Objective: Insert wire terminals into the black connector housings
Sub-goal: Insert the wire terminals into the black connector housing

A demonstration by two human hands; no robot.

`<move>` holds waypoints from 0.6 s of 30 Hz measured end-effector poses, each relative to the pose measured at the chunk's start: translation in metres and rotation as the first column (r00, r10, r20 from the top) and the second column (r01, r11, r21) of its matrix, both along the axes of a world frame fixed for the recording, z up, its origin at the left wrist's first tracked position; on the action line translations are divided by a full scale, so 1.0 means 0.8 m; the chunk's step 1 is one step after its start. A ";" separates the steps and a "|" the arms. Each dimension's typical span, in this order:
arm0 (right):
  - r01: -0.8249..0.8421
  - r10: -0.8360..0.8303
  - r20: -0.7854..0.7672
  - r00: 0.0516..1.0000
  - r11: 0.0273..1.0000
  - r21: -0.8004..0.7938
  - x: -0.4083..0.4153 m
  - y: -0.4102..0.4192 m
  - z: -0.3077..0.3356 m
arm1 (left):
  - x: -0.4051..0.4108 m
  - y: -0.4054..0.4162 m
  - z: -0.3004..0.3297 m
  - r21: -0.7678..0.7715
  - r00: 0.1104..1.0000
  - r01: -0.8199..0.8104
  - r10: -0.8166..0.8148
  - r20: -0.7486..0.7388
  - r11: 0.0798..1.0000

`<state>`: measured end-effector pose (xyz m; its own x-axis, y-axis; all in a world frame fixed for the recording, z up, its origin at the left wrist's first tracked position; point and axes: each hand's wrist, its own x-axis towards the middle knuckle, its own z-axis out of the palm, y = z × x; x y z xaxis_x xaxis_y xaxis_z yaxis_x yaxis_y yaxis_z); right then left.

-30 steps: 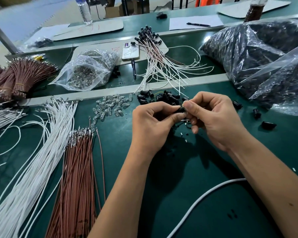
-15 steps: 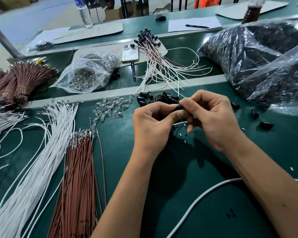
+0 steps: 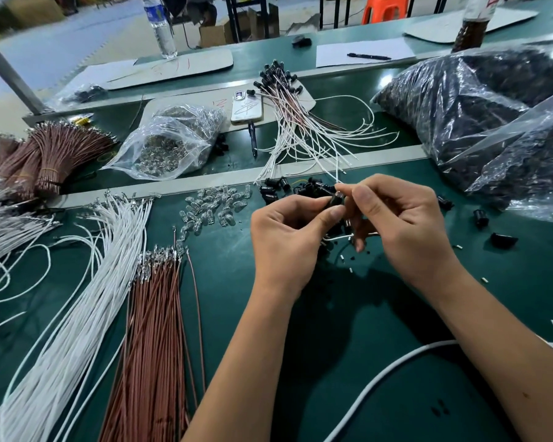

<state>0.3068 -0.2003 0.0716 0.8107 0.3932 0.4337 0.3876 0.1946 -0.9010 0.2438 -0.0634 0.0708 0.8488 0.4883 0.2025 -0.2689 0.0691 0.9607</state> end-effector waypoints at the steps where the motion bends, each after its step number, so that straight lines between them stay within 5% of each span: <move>1: 0.014 -0.013 0.036 0.999 1.000 -0.012 0.001 0.000 0.000 | 0.000 -0.001 0.000 0.000 1.000 0.007 -0.007 -0.004 1.000; 18: 0.116 -0.098 0.186 0.978 0.989 -0.088 0.004 0.007 -0.006 | 0.000 0.003 0.001 0.014 1.000 0.017 -0.017 -0.020 1.000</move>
